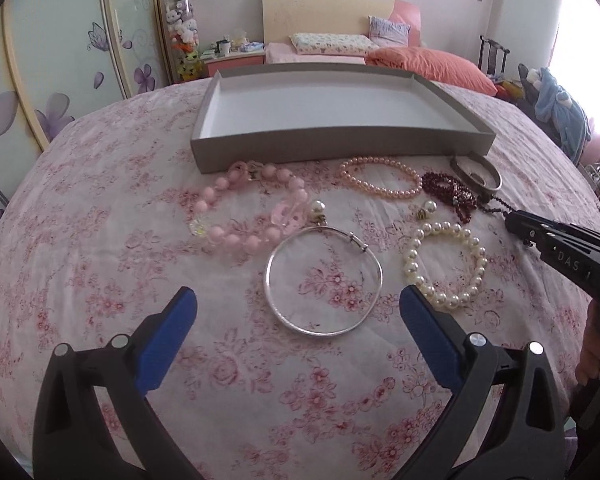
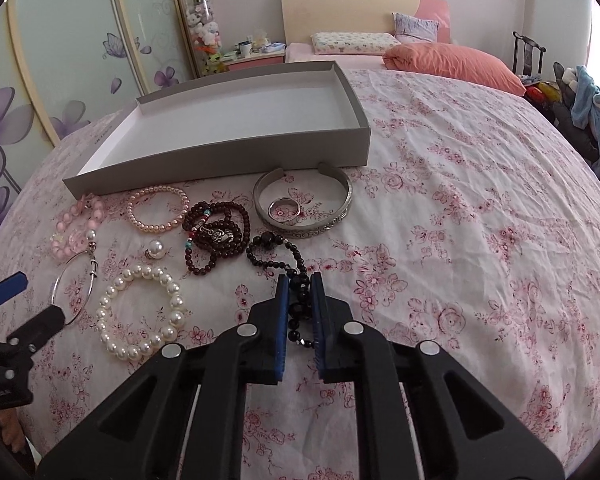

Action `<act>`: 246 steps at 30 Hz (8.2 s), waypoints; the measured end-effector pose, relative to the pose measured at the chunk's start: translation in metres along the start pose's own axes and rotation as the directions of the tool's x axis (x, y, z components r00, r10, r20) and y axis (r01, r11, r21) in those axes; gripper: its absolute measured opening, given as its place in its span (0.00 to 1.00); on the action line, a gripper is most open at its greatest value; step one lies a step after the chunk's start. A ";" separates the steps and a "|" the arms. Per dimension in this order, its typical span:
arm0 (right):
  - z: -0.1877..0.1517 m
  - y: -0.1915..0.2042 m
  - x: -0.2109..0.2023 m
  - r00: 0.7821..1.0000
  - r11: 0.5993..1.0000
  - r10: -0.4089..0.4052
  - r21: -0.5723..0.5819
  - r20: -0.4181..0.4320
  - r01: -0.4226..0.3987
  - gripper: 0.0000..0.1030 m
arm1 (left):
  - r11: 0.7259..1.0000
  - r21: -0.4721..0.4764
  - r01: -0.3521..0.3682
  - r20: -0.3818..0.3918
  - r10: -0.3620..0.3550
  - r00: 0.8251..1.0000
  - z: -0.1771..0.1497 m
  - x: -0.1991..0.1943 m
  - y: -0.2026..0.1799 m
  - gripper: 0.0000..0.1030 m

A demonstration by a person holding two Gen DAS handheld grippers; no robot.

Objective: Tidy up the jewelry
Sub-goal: 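Lower the right tool onto the black bead bracelet and close it, then close the left tool on the thin silver bangle while the right tool holds the black bracelet, then carry both pieces into the grey tray and open both tools to release them, then withdraw both tools from the tray back toward the remaining jewelry, then grasp the wide silver cuff with the right tool while the left grasps the pink bead bracelet, then carry the cuff and pink bracelet into the grey tray and open both tools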

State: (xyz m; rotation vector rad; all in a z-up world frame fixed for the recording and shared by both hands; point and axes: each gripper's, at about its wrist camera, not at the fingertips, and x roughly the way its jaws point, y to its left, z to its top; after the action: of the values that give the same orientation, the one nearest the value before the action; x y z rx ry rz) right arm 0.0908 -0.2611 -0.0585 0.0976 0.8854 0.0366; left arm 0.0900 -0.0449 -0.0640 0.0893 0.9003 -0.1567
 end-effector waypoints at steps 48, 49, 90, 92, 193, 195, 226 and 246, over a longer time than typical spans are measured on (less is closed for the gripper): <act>0.020 0.012 -0.052 0.972 0.994 0.110 -0.043 0.207 -0.104 0.11 | 0.993 -0.115 0.000 0.110 0.013 0.994 0.004 -0.019 0.025 0.66; 0.019 0.012 -0.052 0.971 0.994 0.112 -0.043 0.209 -0.105 0.11 | 0.993 -0.115 -0.004 0.123 0.018 0.992 0.005 -0.023 0.026 0.66; 0.082 0.027 -0.071 0.883 0.993 0.095 -0.110 0.460 -0.050 0.11 | 0.990 -0.018 -0.137 0.435 0.131 0.891 0.092 -0.070 0.003 0.66; 0.085 0.027 -0.069 0.884 0.993 0.091 -0.109 0.459 -0.046 0.11 | 0.991 -0.018 -0.135 0.436 0.129 0.891 0.093 -0.069 0.003 0.66; 0.055 -0.006 0.030 0.998 1.000 0.004 -0.018 0.055 -0.003 0.65 | 0.994 0.059 -0.086 0.098 0.080 0.992 0.039 0.018 0.050 0.93; 0.056 -0.006 0.030 0.998 1.000 0.007 -0.017 0.055 -0.006 0.65 | 0.994 0.063 -0.087 0.088 0.081 0.993 0.038 0.019 0.051 0.93; 0.055 0.001 0.007 0.991 0.998 0.045 -0.038 0.126 -0.040 0.65 | 0.998 -0.062 -0.009 0.066 0.013 0.998 0.051 0.025 0.084 0.13; 0.053 0.018 -0.017 0.970 0.994 0.078 -0.088 0.230 -0.060 0.65 | 0.991 -0.071 0.115 0.267 -0.092 0.959 0.058 -0.039 0.074 0.13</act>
State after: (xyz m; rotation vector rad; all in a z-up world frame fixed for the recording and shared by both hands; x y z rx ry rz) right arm 0.1211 -0.2480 -0.0101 0.0559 0.6446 0.1236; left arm 0.1237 0.0240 0.0038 -0.0586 0.6446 -0.2220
